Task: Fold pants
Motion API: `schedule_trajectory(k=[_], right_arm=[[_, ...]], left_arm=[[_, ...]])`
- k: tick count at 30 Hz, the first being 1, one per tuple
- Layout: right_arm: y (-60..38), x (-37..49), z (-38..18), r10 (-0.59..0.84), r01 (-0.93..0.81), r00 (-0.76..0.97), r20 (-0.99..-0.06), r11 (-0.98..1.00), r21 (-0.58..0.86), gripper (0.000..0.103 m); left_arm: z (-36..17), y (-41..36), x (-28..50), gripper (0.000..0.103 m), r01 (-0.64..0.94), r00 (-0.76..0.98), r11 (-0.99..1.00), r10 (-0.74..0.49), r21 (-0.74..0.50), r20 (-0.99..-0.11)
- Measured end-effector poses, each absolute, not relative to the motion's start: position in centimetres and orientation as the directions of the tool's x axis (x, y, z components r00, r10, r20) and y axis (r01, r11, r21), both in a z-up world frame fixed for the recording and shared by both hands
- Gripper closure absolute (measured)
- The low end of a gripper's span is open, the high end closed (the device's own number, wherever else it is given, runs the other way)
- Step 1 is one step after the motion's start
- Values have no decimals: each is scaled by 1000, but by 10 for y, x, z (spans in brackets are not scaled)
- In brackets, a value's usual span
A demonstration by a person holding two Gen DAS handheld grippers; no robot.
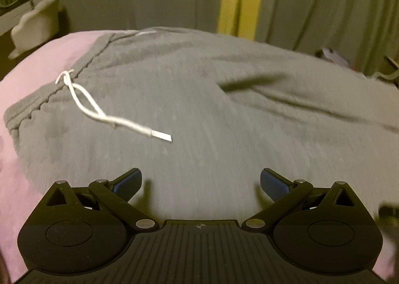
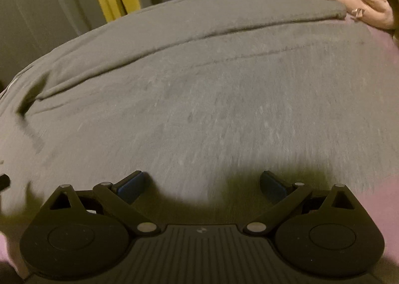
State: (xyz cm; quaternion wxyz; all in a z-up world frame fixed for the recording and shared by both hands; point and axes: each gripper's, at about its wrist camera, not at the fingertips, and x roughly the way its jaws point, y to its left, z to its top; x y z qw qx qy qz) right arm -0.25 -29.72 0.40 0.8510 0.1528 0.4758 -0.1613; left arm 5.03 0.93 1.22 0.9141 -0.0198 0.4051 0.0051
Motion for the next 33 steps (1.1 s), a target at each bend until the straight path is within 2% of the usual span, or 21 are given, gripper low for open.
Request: schedule_trajectory(k=[5,10,11,12,13,14,15,18,20,21,27,28,29,32,33], right_arm=[[-302,34,22,-142,355,412,-900,935,15,4],[-339,117,63,-237,378,587,-774,926,3,5],[-349,142,65,-240,386,609,-756,922,18,12],[-361,169,66,-244,399,624,-742,916,34,25],[-374,194,65,-248,426,627,-738,903,58,34],[-389,222,62,-258,473,614,-746,877,86,53],[-404,244,59,-261,516,603,-754,848,120,63],[-443,292,47,-264,638,592,-762,731,243,62],[-459,313,40,-270,688,579,-769,668,283,58],[-466,325,36,-265,704,569,-779,647,293,55],[-481,352,10,-311,773,490,-814,586,241,54],[-483,353,7,-328,783,479,-814,580,226,56],[-488,353,2,-339,788,471,-814,576,217,63],[-496,350,-2,-340,802,472,-813,549,236,74],[-498,348,-2,-345,804,464,-816,552,223,87]], left_arm=[[-2,17,77,0,-135,723,990,119,30,-680],[-12,22,84,0,-167,741,983,179,80,-647],[-12,21,82,0,-158,755,984,175,84,-632],[-13,19,81,0,-147,765,985,173,94,-620],[-15,17,79,0,-135,771,985,175,111,-612],[-17,14,79,0,-121,779,984,174,127,-603],[-19,11,80,0,-111,780,983,175,143,-600],[-26,7,84,0,-96,774,982,176,161,-608],[-29,7,86,0,-95,776,983,172,157,-607],[-29,8,88,0,-95,776,984,169,152,-608],[-32,8,87,0,-103,779,985,165,137,-604],[-33,8,87,0,-101,781,984,168,143,-602],[-33,7,87,0,-101,782,984,170,147,-599],[-34,3,83,0,-101,785,983,174,153,-595],[-34,3,83,0,-102,787,983,175,155,-592]])
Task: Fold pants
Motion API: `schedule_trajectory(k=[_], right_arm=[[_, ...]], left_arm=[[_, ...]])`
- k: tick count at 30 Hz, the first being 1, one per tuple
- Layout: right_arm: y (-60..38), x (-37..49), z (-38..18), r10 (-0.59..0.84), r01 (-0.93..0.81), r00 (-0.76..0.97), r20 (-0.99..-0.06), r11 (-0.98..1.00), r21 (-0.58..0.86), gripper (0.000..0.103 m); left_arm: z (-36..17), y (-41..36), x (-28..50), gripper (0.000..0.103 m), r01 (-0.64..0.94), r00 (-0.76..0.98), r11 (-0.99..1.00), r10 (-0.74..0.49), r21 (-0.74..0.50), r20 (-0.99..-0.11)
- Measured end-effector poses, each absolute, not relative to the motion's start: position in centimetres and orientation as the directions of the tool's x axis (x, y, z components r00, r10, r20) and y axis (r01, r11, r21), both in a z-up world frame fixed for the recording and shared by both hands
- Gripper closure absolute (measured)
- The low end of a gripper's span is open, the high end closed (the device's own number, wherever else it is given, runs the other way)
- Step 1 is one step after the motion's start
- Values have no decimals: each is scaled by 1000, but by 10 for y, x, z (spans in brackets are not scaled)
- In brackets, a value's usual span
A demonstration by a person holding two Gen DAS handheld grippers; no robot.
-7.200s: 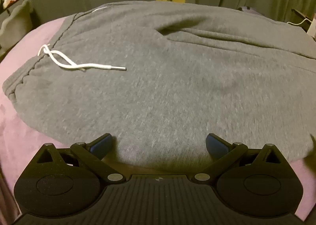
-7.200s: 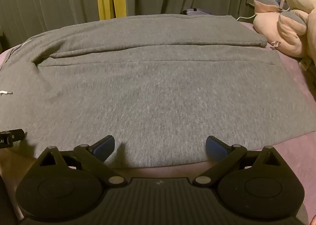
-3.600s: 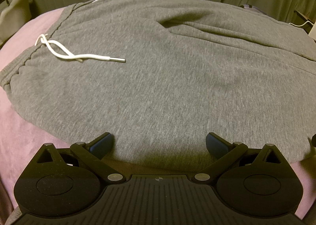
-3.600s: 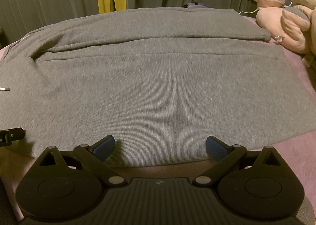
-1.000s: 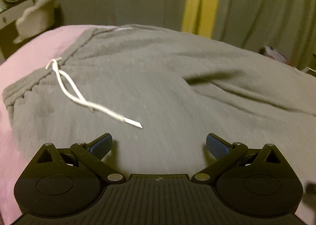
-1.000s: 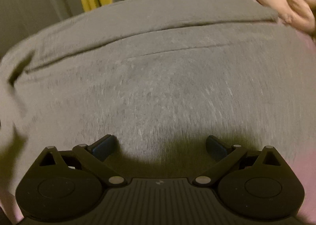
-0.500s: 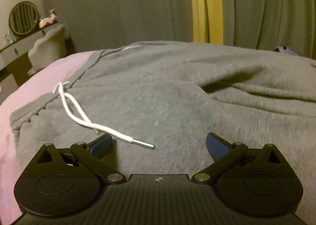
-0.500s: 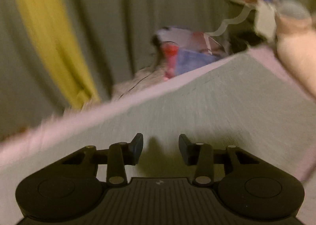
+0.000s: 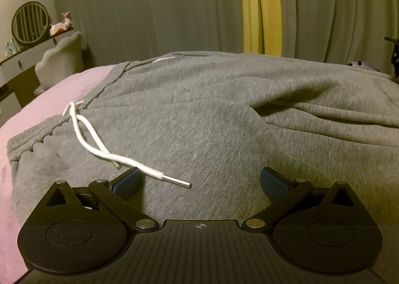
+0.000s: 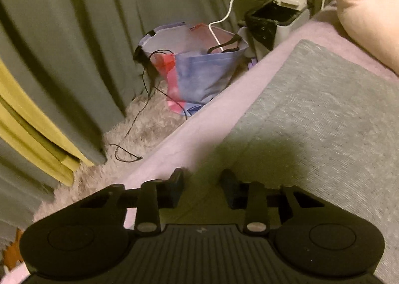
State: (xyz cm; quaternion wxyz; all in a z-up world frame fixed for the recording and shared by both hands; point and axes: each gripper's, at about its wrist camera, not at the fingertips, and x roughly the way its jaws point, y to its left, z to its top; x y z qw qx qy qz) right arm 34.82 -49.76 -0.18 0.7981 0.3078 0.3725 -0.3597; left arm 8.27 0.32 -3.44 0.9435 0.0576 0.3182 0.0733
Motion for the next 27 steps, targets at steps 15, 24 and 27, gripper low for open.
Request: schedule_trajectory(k=[15,24,27], right_arm=[[-433,41,39,-329,646,706,-628,662,380,101],[-464,-8,9,-394,737,674,-624,410,537,81],[-480,-14,-18,-342,675,737,-582,360,644,81]], left_arm=[[-35,21,87,0,-94,782,994,104,48,-615],[-19,21,75,0,-77,801,996,89,46,-592],[2,21,71,0,-72,815,997,56,-6,-577]])
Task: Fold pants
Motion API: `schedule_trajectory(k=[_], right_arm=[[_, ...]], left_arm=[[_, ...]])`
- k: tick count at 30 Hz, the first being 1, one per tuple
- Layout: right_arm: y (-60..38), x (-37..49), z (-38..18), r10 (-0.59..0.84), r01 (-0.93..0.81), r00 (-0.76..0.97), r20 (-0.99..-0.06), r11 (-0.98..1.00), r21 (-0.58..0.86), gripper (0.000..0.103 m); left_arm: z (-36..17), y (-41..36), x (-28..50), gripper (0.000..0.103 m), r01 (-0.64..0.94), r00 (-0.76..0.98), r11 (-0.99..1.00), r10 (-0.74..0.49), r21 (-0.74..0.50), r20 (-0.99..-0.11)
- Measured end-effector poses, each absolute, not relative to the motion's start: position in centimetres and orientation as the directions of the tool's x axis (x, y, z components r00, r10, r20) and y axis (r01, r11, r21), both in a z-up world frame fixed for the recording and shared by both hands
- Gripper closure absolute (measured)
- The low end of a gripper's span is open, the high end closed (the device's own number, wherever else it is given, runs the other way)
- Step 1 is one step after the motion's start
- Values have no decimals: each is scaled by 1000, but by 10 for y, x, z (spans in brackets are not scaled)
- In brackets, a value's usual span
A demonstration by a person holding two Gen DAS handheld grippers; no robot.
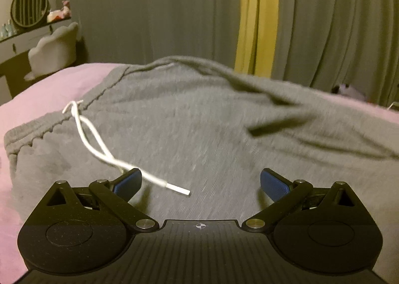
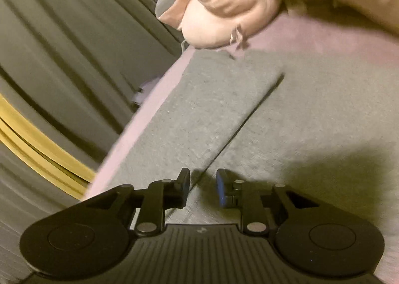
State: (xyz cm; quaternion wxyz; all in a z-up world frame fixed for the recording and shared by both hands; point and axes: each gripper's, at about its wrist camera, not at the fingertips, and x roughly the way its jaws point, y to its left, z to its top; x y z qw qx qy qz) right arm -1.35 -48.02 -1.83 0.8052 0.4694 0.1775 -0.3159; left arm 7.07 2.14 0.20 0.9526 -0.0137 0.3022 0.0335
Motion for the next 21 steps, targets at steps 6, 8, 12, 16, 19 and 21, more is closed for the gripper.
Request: schedule_trajectory(k=[6,8,12,16,19,21], right_arm=[[-512,-17,-30,-272,538,839,-470,294,790,79],[-511,-20,-35,-273,540,838,-473,282,793,79],[-520,-17,-45,-245,498,862,-444,249,831,79],[-519,-12,-44,-258,500,863,-435,300,813,84],[-518,-11,-46,-258,494,865,-430,295,818,87],[-520,-13,-50,-247,476,875,-417,273,836,86]], left_arm=[[61,29,114,0,6,855,985,-94,-172,-511],[71,44,155,0,6,829,944,-189,-330,-526],[67,70,244,0,-65,798,877,-240,-476,-553],[52,79,313,22,-121,774,872,-216,-475,-595],[31,82,347,26,-154,722,885,-202,-439,-662],[18,86,364,23,-188,696,885,-186,-426,-694]])
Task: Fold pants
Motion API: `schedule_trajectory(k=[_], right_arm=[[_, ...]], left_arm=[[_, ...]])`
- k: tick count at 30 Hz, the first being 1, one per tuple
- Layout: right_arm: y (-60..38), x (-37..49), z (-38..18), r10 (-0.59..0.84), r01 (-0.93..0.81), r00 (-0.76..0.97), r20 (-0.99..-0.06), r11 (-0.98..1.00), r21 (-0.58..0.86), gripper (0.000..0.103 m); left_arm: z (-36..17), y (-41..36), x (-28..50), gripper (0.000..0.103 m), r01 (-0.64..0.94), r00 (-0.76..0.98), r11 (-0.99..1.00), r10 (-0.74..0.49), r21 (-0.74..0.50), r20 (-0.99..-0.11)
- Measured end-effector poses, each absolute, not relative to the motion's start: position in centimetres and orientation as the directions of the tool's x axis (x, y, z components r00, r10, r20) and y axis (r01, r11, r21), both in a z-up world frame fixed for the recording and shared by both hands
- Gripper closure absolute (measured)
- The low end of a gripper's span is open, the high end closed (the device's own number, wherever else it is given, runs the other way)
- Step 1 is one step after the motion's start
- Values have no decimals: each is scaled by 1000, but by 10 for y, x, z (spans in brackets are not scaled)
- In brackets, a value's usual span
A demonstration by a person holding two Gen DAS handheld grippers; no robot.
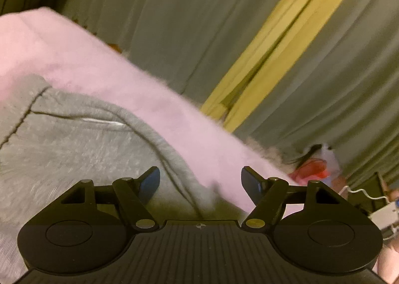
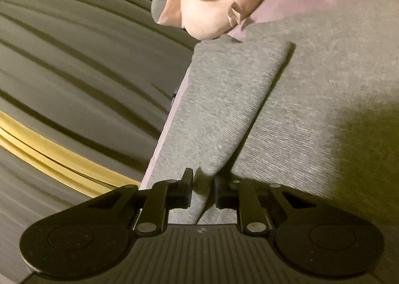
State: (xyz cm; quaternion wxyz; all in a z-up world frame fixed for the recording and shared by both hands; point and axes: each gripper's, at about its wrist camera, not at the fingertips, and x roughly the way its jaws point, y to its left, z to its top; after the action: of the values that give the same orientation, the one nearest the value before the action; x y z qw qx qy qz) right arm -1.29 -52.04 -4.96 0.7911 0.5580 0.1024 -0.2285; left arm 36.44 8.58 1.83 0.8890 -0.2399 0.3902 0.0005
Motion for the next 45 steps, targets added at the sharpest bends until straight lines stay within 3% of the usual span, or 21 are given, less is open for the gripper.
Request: schedule_trajectory(k=[3,4,5,6,7,8,11,19,21,28,33,36,39,40,41,43,44,45], right_arm=[[-522,-14,-54,-252,457,882,-399,247,854,86],[-522,-13,-54,-257,456,882,-396,249,855,86],[-520,-14,-53,-261,455,882,-392,255,853,86],[-515,-17,-52,-264,453,883,-388,262,852,86],[-513,-17,-52,-266,453,883,-387,269,850,87],[-513,-16,-52,-268,459,881,-391,275,845,89],[-517,-18,-53,-270,460,879,-394,261,849,97],[-530,-30,-56,-257,426,887,-384,131,895,96],[-533,-36,-41,-265,483,859,-438,133,866,98],[-543,-123,58,-331,414,892,-309,319,853,99],[-547,-202,71,-405,513,838,-365,356,781,100],[-552,-218,48,-344,617,783,-518,332,713,100],[-542,-211,31,-268,679,732,-627,375,632,96],[-539,-209,27,-253,684,725,-641,377,625,96],[-537,-206,22,-238,681,727,-644,367,633,95],[-533,-202,14,-211,675,734,-646,335,658,84],[-533,-199,10,-197,668,741,-643,319,672,68],[-534,-196,8,-196,659,750,-632,311,685,60]], left_arm=[[2,93,382,22,-242,674,867,-174,-436,-718],[-2,94,385,28,-241,676,861,-181,-447,-714],[-5,95,388,50,-241,682,861,-178,-447,-709],[-7,96,391,63,-241,679,864,-176,-443,-713],[-10,95,392,84,-258,663,868,-160,-424,-732],[-11,97,392,88,-275,652,869,-146,-411,-744],[0,109,373,91,-254,692,843,-184,-474,-698],[64,123,294,92,-163,765,854,-207,-495,-610],[77,130,272,92,-146,774,843,-229,-518,-591],[111,163,155,92,-36,816,807,-317,-589,-484],[61,192,69,92,-140,770,805,-278,-577,-575],[27,204,41,95,-212,704,839,-224,-501,-674],[22,207,35,92,-230,696,873,-162,-431,-700],[24,209,35,78,-235,709,871,-150,-431,-689],[27,210,37,50,-241,722,862,-147,-445,-676],[31,213,47,25,-268,752,839,-125,-474,-647],[33,213,52,21,-271,770,833,-114,-483,-628],[35,215,57,20,-268,779,833,-109,-484,-618]])
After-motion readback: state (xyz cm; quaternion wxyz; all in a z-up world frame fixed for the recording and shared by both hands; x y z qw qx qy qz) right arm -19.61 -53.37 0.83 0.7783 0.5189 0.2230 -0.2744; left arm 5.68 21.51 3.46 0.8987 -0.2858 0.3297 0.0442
